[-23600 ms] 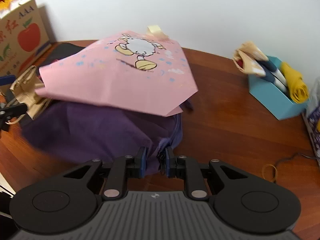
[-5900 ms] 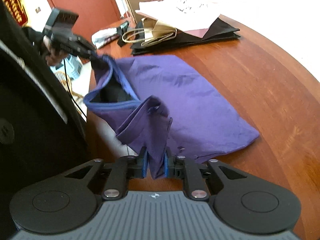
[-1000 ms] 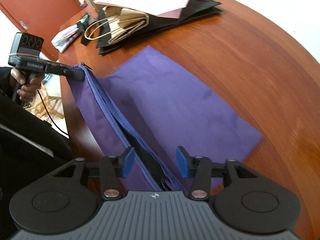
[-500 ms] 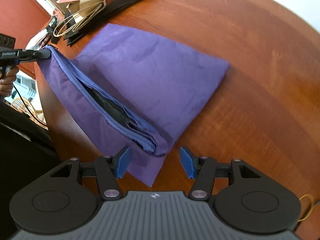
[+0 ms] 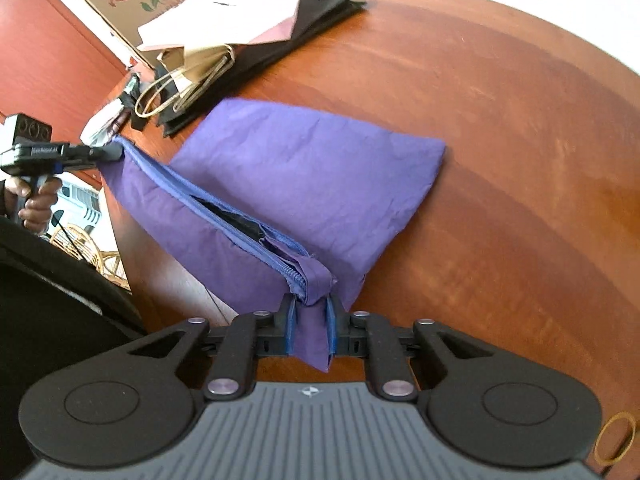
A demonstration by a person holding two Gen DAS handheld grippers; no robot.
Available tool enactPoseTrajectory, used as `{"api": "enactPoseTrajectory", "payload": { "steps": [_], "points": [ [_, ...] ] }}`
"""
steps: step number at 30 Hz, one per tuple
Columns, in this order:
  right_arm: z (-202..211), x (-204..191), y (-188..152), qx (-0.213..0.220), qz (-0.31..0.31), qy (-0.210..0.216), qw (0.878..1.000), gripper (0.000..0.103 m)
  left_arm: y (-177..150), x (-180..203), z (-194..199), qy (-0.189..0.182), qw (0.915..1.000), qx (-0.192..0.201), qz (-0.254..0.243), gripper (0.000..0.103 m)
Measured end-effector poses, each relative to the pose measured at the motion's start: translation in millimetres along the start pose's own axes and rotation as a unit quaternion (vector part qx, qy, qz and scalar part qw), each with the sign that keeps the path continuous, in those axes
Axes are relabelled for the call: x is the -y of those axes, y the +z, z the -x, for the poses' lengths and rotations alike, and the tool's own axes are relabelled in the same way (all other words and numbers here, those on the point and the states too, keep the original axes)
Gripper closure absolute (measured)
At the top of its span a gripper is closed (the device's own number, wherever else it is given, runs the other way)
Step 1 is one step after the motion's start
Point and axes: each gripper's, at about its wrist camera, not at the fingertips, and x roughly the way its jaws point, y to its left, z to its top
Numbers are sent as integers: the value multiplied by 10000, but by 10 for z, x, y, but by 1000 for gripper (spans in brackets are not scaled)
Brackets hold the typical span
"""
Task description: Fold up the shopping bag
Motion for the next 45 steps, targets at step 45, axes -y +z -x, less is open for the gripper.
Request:
{"api": "enactPoseTrajectory", "payload": {
  "steps": [45],
  "points": [
    [-973, -1098, 1707, 916, 1412, -266, 9854, 88, -54, -893, 946, 1393, 9643, 1910, 1196, 92]
  ]
}}
